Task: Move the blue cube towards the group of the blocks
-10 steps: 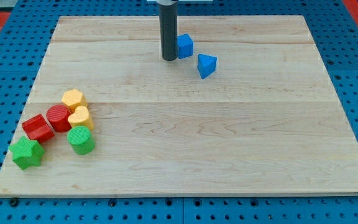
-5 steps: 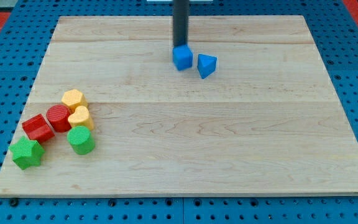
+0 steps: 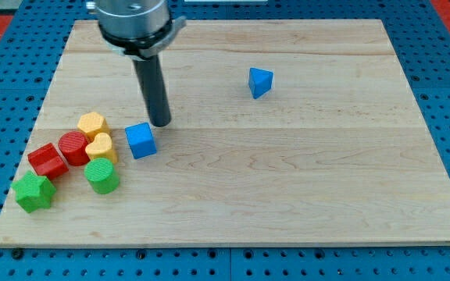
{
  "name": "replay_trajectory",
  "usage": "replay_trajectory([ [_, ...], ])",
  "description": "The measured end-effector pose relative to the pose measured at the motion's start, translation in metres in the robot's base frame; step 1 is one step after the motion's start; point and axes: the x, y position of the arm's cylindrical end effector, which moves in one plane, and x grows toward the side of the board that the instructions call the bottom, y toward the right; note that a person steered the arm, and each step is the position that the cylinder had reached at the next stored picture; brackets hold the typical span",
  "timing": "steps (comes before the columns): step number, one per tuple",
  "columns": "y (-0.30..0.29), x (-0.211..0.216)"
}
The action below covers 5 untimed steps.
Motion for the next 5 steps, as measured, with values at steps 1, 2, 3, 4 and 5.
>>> replay_trajectory([
  [1, 0.024, 0.015],
  [2, -0.009, 0.039],
  [3, 0.072, 0.012],
  [4, 0.188, -0.04],
  [5, 0.175, -0.055],
])
